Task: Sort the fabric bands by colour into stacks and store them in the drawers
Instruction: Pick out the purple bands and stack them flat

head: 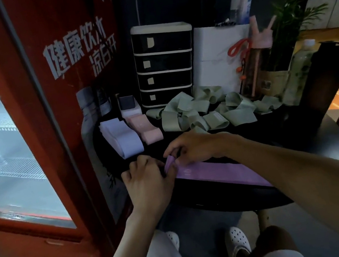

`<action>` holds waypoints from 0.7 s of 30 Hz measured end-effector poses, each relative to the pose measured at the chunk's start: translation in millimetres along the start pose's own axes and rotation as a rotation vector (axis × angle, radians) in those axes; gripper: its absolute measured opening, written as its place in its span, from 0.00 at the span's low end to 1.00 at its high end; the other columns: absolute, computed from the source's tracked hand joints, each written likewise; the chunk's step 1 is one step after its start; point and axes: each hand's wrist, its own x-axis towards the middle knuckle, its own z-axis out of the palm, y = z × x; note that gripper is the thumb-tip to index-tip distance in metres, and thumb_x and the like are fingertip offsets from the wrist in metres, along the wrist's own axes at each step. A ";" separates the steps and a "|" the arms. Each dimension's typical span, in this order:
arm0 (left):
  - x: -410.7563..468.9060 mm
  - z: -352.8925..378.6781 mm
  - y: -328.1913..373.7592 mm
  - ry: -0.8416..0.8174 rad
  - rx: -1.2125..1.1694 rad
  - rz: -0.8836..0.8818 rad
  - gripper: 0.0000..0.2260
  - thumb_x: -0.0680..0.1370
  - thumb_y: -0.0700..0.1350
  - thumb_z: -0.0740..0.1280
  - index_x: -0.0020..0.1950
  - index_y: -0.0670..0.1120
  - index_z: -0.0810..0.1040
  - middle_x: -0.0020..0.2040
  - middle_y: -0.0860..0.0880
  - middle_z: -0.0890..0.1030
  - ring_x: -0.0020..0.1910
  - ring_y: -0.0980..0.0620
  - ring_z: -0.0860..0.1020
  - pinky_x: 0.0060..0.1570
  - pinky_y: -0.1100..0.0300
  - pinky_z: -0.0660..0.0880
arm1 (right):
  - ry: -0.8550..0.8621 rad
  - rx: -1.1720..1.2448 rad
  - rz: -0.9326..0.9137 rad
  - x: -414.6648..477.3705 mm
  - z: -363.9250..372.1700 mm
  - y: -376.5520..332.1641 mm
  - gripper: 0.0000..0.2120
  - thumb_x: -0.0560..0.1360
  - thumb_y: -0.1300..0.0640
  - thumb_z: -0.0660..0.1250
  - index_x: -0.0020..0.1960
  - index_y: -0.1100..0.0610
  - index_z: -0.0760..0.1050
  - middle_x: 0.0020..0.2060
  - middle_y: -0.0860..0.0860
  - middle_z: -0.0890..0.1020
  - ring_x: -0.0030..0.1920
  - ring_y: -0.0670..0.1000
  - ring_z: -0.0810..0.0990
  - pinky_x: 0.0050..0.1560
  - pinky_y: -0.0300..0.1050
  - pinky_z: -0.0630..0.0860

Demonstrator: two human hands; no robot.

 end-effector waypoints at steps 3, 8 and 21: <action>-0.2 0.8 -2.3 -0.009 -0.053 -0.025 0.18 0.77 0.66 0.63 0.45 0.53 0.79 0.51 0.53 0.77 0.55 0.47 0.73 0.56 0.50 0.64 | -0.013 -0.023 -0.013 1.8 1.6 -0.3 0.13 0.77 0.63 0.68 0.61 0.59 0.78 0.48 0.50 0.80 0.40 0.40 0.75 0.39 0.28 0.71; -2.4 -1.9 -4.8 -0.019 -0.121 -0.036 0.16 0.76 0.66 0.64 0.48 0.54 0.79 0.54 0.55 0.75 0.58 0.51 0.71 0.57 0.55 0.59 | -0.023 -0.031 0.008 3.9 2.3 -2.5 0.09 0.75 0.59 0.70 0.55 0.59 0.80 0.41 0.51 0.80 0.38 0.42 0.74 0.35 0.29 0.69; 10.8 -23.9 11.1 -0.211 -0.493 -0.190 0.11 0.75 0.58 0.68 0.43 0.51 0.80 0.40 0.58 0.78 0.45 0.55 0.74 0.52 0.56 0.58 | 0.153 0.178 -0.045 -10.2 -9.1 0.1 0.04 0.76 0.65 0.66 0.49 0.57 0.75 0.38 0.57 0.77 0.38 0.51 0.72 0.39 0.46 0.68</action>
